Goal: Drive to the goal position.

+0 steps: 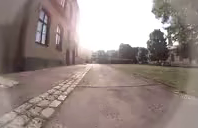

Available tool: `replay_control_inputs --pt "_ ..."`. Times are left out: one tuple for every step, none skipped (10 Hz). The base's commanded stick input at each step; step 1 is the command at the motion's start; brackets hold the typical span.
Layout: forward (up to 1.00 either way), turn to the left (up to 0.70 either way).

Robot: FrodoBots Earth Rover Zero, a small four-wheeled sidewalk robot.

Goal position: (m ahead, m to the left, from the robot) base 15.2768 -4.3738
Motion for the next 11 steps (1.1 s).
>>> replay_control_inputs --pt "0.44 0.02" --pt "0.44 0.02" --pt "0.44 0.02" --pt "0.44 0.02" --pt "0.44 0.02" --pt "0.44 0.02" --pt "0.44 0.02" --pt "0.44 0.02" --pt "0.44 0.02" --pt "0.44 0.02" --pt "0.44 0.02"
